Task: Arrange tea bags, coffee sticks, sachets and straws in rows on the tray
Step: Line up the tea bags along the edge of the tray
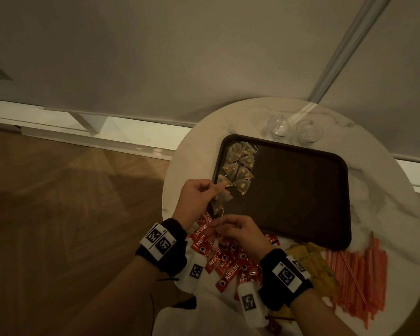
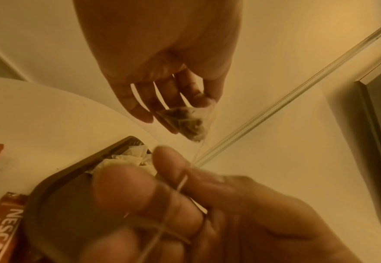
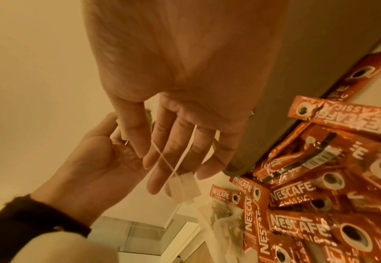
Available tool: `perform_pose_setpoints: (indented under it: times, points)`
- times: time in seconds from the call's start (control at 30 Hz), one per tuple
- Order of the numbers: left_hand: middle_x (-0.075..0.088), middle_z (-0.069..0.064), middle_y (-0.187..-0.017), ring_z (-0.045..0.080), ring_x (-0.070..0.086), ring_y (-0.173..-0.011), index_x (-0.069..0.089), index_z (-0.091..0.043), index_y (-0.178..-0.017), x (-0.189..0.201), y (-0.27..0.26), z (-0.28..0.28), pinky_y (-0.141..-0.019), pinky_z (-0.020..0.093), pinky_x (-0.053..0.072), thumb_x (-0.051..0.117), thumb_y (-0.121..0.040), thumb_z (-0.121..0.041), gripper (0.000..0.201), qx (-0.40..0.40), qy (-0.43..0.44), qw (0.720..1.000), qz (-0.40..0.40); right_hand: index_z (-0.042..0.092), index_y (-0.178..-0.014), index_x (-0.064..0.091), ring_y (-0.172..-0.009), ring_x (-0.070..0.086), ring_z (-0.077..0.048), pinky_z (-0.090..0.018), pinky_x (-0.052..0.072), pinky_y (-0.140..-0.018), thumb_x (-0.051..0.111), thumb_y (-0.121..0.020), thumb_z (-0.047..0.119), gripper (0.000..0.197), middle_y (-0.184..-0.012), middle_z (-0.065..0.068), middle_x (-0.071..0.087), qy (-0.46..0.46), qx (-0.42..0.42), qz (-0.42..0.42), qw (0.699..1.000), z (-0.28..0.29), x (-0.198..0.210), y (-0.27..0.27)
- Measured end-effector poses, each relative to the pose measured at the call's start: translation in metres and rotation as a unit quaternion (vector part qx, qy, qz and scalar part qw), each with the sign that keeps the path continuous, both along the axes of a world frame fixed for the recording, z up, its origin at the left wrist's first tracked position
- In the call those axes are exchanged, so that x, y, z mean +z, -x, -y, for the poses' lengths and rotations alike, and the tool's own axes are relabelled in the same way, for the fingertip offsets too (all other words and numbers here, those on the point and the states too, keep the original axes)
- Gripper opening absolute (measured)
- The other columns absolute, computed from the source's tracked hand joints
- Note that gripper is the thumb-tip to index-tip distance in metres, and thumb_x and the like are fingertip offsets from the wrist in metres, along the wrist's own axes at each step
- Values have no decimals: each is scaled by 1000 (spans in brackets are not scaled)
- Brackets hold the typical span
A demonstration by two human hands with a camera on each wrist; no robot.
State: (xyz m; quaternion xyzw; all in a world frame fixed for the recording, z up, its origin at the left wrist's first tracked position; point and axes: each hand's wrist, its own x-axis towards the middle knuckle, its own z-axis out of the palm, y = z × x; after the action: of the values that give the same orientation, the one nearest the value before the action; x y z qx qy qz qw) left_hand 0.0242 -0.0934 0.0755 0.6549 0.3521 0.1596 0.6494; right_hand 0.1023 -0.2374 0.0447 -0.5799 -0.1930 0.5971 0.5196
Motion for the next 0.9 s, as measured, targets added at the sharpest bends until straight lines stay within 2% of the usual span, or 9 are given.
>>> perform_pose_setpoints:
  times: [0.1,0.17,0.23,0.33,0.47,0.6,0.7,0.8,0.9]
  points:
    - [67,8,-63,16,60,-61,64,-12,-59,1,2,-3,-68,26,50,63,-92,-23,35,15,3,1000,0,0,-106,69,-90,69,-23,-27,54,-77,55,-94,4,18,-102,-17,73,11,-30,-23,999,10,-1,1]
    - [70,16,-76,19,64,-68,66,-1,-67,0,5,-4,-69,27,52,56,-97,-23,38,21,32,999,4,0,-105,68,-83,68,-19,-26,53,-72,55,-94,3,18,-100,-19,73,17,-66,-49,996,15,0,-1]
    - [71,17,-90,20,65,-80,66,7,-81,-2,8,-4,-70,30,53,48,-100,-21,38,31,58,998,-11,0,-104,67,-81,69,-18,-26,55,-67,56,-92,1,16,-98,-19,73,26,-106,-73,991,20,2,-4]
    - [68,14,-101,26,65,-91,68,0,-87,-6,13,-5,-61,36,52,51,-96,-13,23,25,66,997,-29,1,-106,65,-82,71,-24,-28,58,-66,60,-86,-8,22,-96,-18,74,36,-161,-95,982,25,3,-11]
    - [68,13,-106,26,71,-82,68,-5,-99,-6,18,-1,-55,32,54,56,-92,-1,14,-18,47,998,-21,1,-103,64,-78,71,-23,-28,57,-62,64,-81,-11,26,-93,-18,74,58,-212,-88,972,26,4,-15]
    - [70,-4,-109,15,69,-92,71,-21,-106,-6,17,3,-77,28,58,66,-87,-4,26,-72,-72,994,-43,-1,-97,65,-77,71,-24,-29,59,-61,69,-78,-11,21,-89,-17,75,74,-272,-74,956,19,0,-20]
    - [67,-15,-107,-1,61,-96,70,-30,-110,-5,12,7,-79,15,50,71,-83,-10,34,-149,-210,964,-71,-1,-93,65,-75,73,-24,-30,60,-62,69,-78,-12,19,-86,-15,75,82,-301,-68,948,11,-1,-26]
    - [65,-14,-108,-4,57,-96,68,-28,-114,-2,4,12,-82,12,46,71,-83,-15,34,-222,-293,928,-67,1,-88,67,-71,71,-22,-34,61,-68,67,-80,-10,13,-83,-15,73,82,-312,-52,945,3,-1,-30]
    - [64,-10,-109,1,56,-97,67,-26,-116,-6,-3,15,-88,21,48,69,-84,-19,33,-263,-342,898,-89,1,-91,68,-75,71,-24,-33,61,-70,61,-87,-6,11,-87,-16,73,76,-300,-62,949,0,-1,-31]
